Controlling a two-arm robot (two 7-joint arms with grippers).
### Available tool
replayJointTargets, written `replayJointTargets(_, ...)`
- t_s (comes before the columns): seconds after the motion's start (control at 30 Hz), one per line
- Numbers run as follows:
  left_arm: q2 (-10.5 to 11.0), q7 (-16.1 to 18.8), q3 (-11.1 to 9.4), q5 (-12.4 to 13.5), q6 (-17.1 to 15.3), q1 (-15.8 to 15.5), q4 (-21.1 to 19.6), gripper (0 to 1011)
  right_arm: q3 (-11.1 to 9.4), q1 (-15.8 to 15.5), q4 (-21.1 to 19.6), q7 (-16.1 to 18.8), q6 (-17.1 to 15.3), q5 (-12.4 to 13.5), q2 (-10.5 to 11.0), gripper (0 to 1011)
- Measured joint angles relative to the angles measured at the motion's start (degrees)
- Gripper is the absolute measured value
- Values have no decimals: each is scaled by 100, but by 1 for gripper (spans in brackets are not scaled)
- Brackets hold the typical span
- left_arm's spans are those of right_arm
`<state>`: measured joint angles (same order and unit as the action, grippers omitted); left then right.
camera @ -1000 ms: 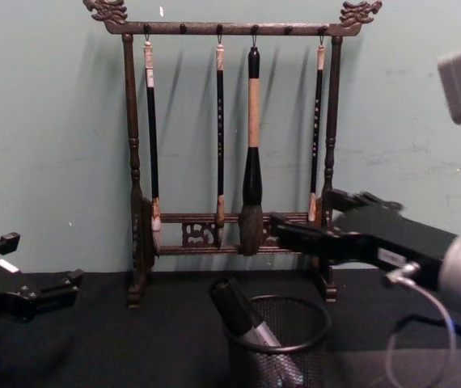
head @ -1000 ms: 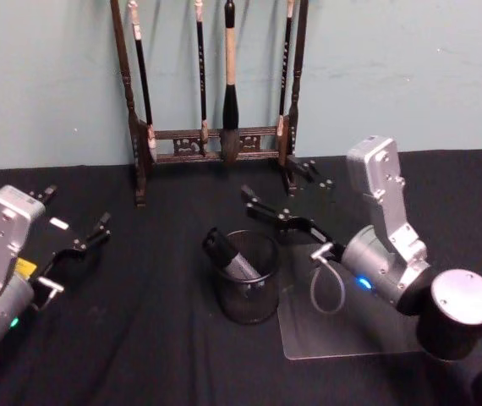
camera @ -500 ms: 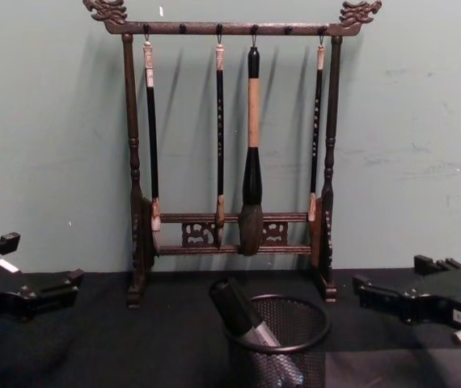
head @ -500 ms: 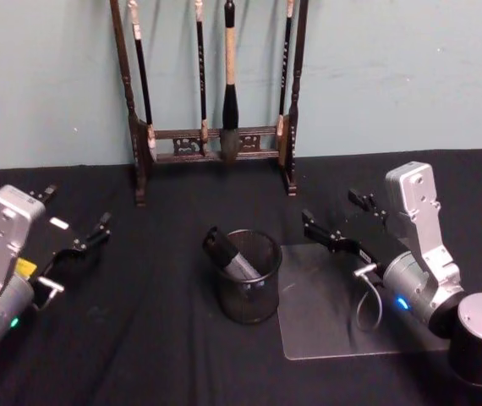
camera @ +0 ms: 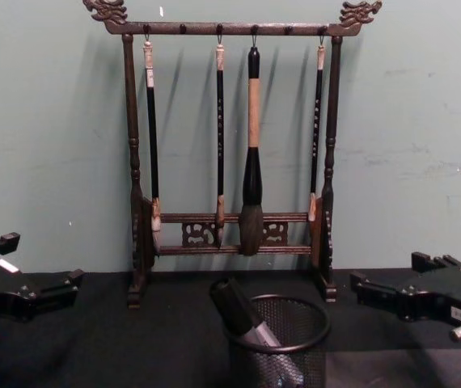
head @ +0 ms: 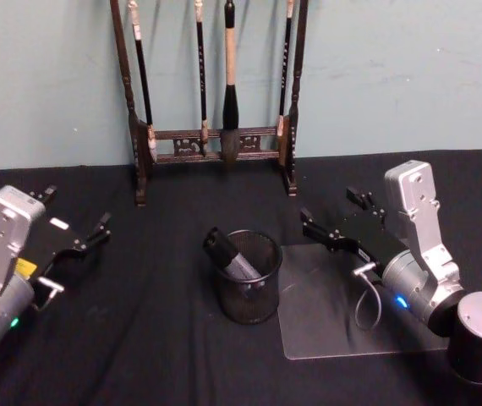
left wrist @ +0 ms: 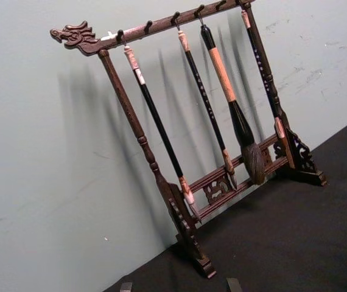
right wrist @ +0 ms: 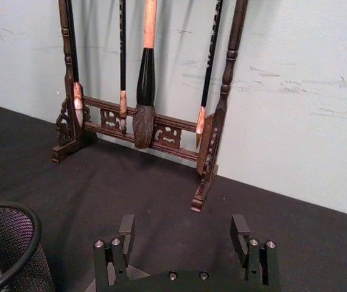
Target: Pick up the water-based marker from the table and place it into the pen holder.
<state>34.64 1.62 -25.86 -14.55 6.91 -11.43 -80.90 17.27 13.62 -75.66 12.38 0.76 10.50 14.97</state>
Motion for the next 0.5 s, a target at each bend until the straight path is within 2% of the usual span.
replayJointTargets(0.5, 0, 0, 0, 0, 0, 0, 0, 1001, 7, 4, -8, 8, 0, 8, 4, 1002)
